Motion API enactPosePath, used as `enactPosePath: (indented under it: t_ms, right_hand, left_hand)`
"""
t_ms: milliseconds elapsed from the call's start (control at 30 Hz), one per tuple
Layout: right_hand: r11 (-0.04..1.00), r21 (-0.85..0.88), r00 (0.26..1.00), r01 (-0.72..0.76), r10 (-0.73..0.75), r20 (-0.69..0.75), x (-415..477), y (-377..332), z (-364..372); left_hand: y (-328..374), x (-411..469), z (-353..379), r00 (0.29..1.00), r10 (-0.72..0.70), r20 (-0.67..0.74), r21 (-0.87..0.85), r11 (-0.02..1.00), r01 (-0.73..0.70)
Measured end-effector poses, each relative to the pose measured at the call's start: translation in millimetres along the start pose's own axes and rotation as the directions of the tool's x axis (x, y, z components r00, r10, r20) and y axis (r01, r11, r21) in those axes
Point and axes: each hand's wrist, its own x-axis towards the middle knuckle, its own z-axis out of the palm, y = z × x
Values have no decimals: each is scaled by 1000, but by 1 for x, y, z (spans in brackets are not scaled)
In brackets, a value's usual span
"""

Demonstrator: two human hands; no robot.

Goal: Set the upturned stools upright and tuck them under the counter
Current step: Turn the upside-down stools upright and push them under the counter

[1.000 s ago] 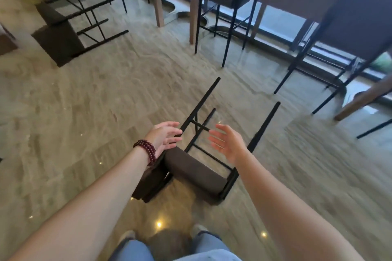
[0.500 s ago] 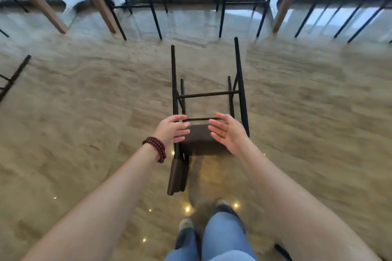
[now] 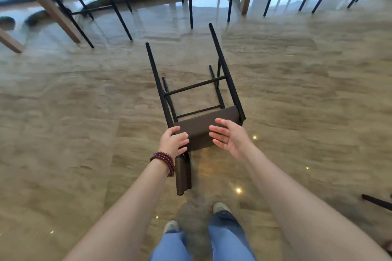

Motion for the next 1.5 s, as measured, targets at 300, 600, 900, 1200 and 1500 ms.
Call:
enactPosePath:
  t_ms: [300, 600, 900, 1200, 1500]
  right_hand:
    - [969, 241, 979, 51, 0, -206, -8, 130, 43]
    - [885, 448, 931, 124, 52, -361, 9, 241, 47]
    - [885, 465, 917, 26, 164, -363, 98, 368, 33]
    - [792, 606, 887, -79, 333, -320, 181, 432, 35]
    - [550, 834, 844, -50, 470, -260, 259, 467, 60]
  left_hand:
    - [-60, 33, -57, 992, -65, 113, 250, 968, 35]
    - [-151, 94, -76, 991, -105, 87, 458, 887, 54]
    - [-256, 179, -66, 990, -106, -90, 586, 799, 139]
    - [-321, 222, -54, 995, 15, -101, 568, 822, 45]
    - [-319, 224, -52, 987, 77, -141, 518, 855, 8]
